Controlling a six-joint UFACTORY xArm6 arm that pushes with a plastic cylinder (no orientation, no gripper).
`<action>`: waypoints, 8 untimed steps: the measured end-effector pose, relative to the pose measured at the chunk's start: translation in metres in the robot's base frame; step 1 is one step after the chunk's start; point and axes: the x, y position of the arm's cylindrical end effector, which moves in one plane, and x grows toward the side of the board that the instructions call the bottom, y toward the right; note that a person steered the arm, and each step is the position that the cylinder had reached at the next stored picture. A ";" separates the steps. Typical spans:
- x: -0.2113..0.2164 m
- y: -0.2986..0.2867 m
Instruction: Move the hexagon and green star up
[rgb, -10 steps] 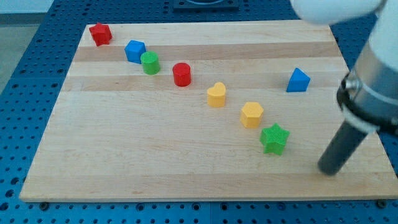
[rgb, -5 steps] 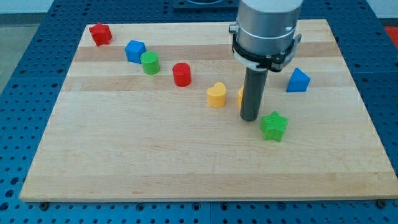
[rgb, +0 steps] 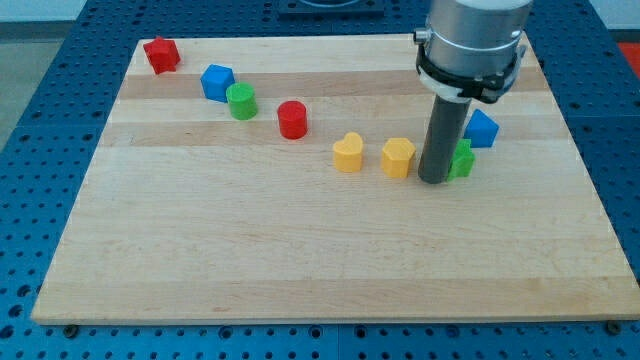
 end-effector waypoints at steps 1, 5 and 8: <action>0.017 0.000; -0.012 -0.016; 0.017 0.037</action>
